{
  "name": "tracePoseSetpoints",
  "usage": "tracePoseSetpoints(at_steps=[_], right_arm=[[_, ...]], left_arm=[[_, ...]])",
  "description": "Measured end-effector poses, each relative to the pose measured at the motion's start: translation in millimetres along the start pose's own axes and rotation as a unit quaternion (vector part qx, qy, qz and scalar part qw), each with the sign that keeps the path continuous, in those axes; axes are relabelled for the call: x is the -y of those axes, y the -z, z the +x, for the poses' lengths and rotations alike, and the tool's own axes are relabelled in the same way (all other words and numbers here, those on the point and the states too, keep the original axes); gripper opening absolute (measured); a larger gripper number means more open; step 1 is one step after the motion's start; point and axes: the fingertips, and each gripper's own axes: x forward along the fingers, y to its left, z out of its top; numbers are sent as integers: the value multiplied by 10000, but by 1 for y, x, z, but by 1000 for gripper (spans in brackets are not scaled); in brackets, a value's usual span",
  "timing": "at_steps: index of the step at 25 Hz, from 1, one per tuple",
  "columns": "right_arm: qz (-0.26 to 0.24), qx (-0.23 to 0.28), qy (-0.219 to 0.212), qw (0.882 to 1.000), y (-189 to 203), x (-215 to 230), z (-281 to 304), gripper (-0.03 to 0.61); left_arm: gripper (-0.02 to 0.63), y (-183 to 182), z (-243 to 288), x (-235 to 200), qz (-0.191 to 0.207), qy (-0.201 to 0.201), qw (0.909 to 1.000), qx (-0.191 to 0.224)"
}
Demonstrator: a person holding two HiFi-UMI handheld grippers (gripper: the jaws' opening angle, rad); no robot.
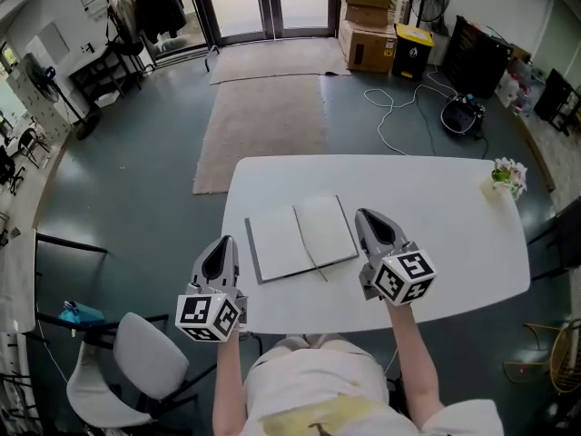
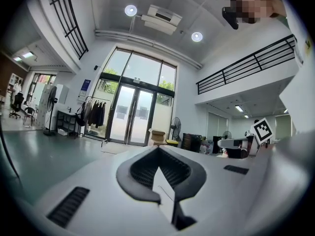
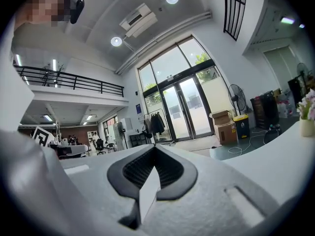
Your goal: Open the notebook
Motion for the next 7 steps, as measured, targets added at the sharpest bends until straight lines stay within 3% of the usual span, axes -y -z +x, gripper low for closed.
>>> tracePoseSetpoints(at_steps=[7], right_arm=[[-82, -20, 85, 9999, 0, 3, -3, 5]], left_arm=[[0, 0, -2, -3, 152, -77, 9998, -79]])
